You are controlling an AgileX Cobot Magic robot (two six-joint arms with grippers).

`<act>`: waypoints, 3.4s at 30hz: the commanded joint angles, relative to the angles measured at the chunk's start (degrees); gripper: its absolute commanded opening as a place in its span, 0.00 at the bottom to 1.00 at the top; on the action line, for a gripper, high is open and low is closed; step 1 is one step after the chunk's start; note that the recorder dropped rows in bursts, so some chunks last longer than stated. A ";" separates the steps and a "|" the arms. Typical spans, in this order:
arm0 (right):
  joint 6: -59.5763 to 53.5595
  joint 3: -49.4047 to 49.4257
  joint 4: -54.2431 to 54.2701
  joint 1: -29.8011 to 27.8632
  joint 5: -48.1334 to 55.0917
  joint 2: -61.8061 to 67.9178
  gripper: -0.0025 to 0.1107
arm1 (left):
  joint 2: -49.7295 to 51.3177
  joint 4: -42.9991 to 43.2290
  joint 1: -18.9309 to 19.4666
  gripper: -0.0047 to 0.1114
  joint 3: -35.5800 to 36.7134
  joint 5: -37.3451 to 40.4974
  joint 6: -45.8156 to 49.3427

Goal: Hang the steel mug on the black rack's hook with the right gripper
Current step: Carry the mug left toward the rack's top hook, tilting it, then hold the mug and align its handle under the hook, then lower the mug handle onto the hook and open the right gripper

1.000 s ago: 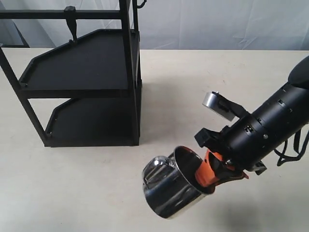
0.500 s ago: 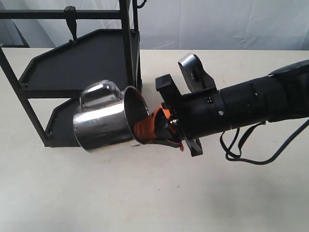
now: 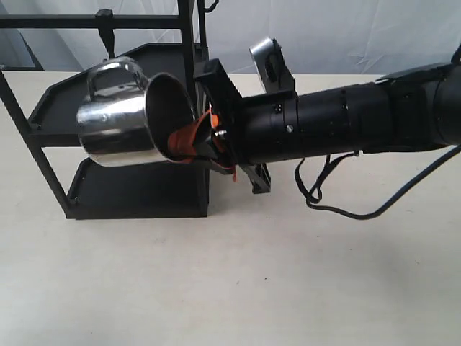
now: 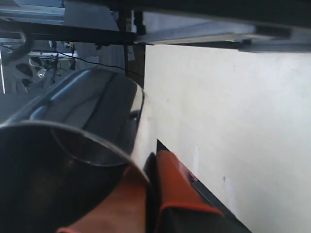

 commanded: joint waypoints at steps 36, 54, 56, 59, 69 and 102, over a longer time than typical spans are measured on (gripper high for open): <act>20.58 -2.80 0.95 4.07 -9.32 2.20 0.01 | -0.27 -0.04 -0.07 0.05 0.02 -0.43 -0.14; 20.70 -3.64 0.95 4.07 -11.08 2.87 0.01 | -0.27 -0.04 -0.07 0.05 0.02 -0.43 -0.14; 20.70 -3.64 0.95 4.07 -11.21 2.87 0.01 | -0.27 -0.04 -0.07 0.05 0.02 -0.43 -0.14; 20.23 -3.64 0.95 4.07 -11.51 2.87 0.01 | -0.27 -0.04 -0.07 0.05 0.02 -0.43 -0.14; 18.69 -3.64 0.95 4.07 -11.50 2.87 0.01 | -0.27 -0.04 -0.07 0.05 0.02 -0.43 -0.14; 14.02 -3.64 -5.25 -2.08 -7.21 -3.82 0.35 | -0.27 -0.04 -0.07 0.05 0.02 -0.43 -0.14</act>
